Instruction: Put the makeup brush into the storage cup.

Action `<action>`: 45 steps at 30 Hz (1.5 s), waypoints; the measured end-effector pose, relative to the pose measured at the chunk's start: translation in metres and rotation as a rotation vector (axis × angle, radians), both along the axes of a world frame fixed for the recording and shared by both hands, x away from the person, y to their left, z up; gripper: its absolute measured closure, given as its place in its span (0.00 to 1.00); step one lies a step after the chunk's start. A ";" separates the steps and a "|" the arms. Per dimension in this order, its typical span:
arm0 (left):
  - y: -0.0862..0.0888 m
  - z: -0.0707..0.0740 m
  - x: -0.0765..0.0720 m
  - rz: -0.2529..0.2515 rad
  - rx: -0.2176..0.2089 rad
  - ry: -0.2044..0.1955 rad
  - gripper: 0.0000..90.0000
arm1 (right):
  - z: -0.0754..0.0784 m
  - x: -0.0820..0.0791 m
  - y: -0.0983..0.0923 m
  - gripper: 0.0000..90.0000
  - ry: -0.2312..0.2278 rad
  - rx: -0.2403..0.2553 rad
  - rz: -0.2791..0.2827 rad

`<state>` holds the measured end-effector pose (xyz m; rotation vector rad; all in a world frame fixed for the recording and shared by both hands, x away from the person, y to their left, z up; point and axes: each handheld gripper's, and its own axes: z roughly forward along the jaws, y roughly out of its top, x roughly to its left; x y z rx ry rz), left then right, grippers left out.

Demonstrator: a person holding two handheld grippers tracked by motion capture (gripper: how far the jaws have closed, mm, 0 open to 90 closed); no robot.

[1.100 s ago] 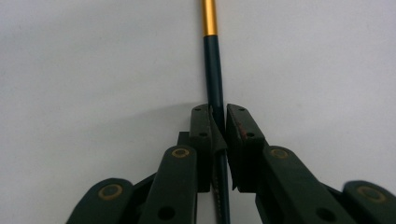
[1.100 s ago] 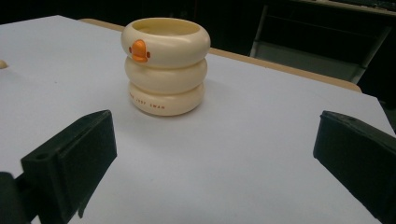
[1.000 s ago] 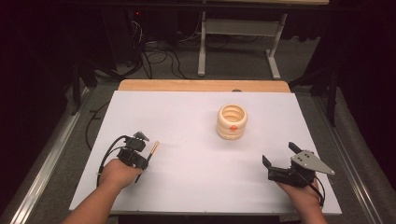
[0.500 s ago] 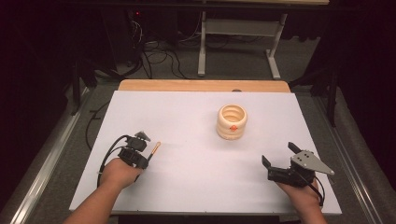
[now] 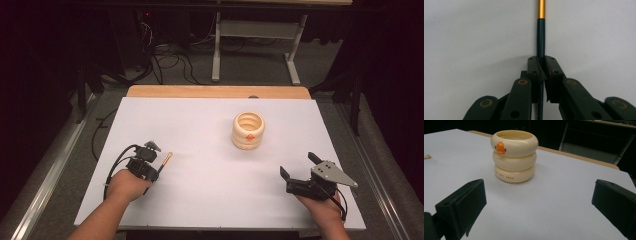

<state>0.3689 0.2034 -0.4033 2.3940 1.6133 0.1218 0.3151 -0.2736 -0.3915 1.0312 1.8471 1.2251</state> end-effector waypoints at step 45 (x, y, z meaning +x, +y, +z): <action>0.013 0.012 -0.012 0.046 -0.160 -0.205 0.93 | 0.000 0.000 -0.001 0.01 0.005 0.000 -0.004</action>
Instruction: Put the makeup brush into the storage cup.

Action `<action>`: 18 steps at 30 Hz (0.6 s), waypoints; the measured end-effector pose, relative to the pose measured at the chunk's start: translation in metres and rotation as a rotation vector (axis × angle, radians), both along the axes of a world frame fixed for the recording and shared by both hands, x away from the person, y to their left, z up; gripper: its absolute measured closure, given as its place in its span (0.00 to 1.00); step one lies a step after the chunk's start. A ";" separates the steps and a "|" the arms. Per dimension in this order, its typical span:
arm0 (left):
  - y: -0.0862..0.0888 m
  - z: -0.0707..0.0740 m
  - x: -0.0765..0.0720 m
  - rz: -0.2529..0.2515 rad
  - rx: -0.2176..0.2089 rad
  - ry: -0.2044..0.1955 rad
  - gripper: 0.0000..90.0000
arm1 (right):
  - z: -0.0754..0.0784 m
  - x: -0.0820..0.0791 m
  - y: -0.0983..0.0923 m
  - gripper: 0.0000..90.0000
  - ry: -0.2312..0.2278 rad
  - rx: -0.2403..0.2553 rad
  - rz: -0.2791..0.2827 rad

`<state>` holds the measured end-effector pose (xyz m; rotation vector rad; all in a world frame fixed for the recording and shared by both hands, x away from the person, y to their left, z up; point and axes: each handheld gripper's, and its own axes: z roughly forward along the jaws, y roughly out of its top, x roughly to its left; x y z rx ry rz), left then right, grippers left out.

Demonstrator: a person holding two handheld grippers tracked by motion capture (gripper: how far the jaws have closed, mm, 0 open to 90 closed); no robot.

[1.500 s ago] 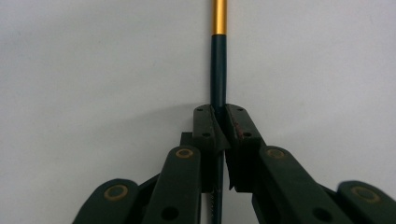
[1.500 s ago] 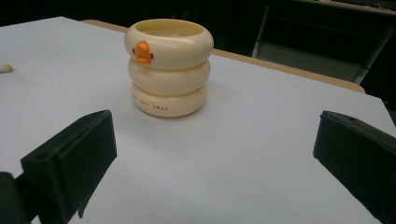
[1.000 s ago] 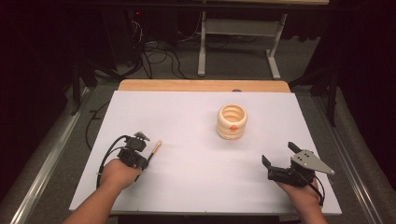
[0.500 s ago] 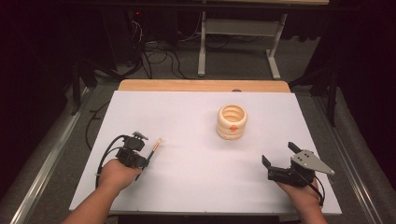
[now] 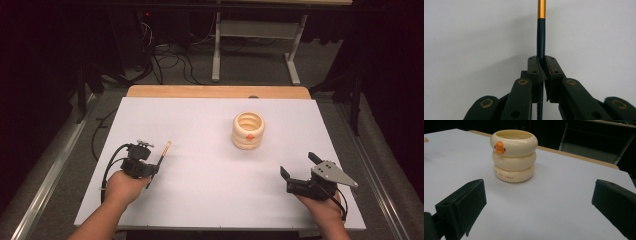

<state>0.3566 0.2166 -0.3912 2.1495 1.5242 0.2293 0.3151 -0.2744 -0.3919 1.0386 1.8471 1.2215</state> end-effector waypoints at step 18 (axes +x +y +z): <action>0.000 -0.004 -0.009 -0.024 -0.123 -0.234 0.93 | -0.002 0.002 0.002 0.01 0.000 -0.009 0.006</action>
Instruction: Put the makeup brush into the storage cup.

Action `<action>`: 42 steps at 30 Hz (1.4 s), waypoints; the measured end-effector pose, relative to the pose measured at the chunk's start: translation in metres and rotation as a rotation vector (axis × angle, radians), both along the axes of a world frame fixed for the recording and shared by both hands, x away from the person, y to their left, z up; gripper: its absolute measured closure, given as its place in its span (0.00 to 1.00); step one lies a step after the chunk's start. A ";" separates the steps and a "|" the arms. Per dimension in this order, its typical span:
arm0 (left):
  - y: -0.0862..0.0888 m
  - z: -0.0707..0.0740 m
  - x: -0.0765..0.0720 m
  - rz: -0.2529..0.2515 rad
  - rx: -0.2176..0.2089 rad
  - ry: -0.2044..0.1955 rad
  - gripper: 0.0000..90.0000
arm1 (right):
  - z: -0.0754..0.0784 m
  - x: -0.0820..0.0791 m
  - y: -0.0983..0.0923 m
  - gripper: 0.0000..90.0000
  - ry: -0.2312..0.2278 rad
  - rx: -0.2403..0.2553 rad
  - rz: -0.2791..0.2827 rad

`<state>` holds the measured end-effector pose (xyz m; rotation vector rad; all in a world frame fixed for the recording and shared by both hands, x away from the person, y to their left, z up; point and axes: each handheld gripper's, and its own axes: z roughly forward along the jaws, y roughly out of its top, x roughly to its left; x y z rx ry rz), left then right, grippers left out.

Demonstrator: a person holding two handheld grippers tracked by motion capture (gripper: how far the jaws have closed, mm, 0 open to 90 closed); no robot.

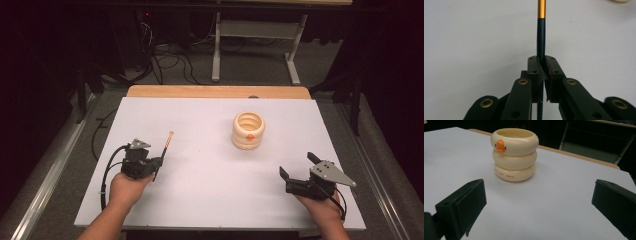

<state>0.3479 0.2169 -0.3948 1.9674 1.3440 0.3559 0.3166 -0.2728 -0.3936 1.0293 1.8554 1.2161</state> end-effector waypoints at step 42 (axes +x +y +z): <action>0.016 -0.023 -0.024 0.033 -0.271 -0.312 0.93 | -0.004 0.002 0.004 0.01 -0.001 -0.015 0.011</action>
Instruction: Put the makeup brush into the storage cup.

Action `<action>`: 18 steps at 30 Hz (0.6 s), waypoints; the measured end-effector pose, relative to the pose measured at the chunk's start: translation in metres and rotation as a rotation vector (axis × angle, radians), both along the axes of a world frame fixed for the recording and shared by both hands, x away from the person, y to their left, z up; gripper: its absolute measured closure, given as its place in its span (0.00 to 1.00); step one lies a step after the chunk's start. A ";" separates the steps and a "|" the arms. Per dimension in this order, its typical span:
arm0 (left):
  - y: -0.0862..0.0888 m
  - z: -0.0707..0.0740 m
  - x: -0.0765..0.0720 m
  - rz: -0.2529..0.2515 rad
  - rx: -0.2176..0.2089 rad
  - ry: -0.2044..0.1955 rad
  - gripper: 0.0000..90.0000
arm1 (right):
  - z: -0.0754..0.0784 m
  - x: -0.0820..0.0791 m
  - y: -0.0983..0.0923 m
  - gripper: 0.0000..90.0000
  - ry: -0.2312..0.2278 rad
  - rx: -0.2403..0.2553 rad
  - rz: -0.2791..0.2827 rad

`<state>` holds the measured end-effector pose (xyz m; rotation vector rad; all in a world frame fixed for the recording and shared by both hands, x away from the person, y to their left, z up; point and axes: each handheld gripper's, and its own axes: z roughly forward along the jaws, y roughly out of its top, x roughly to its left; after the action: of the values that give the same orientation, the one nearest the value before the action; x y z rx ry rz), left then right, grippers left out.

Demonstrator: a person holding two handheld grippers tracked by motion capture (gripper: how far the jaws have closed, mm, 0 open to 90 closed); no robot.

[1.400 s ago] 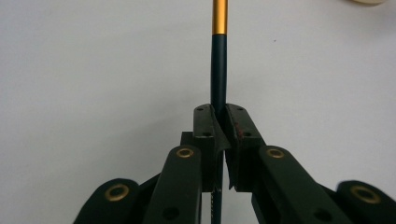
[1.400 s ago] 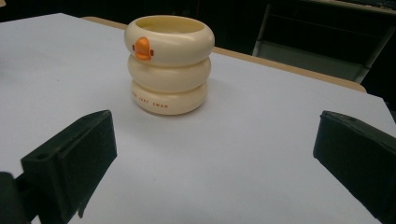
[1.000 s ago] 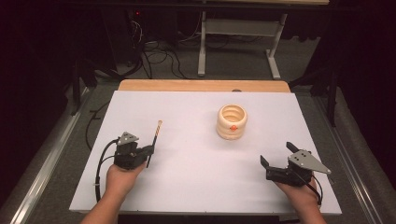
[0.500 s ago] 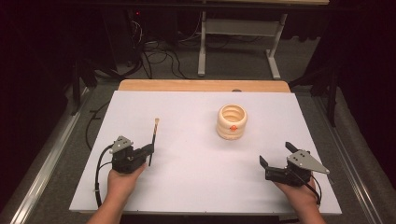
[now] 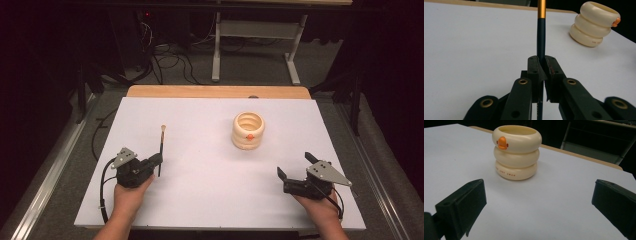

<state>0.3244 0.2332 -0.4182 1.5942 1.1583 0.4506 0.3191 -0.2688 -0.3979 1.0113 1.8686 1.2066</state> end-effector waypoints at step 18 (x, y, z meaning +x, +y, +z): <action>-0.004 0.005 -0.007 -0.014 0.001 -0.090 0.93 | 0.001 0.000 0.001 0.01 -0.008 -0.008 0.006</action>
<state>0.3170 0.2289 -0.4128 1.5663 1.0789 0.5089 0.3190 -0.2680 -0.3973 0.9960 1.8707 1.2041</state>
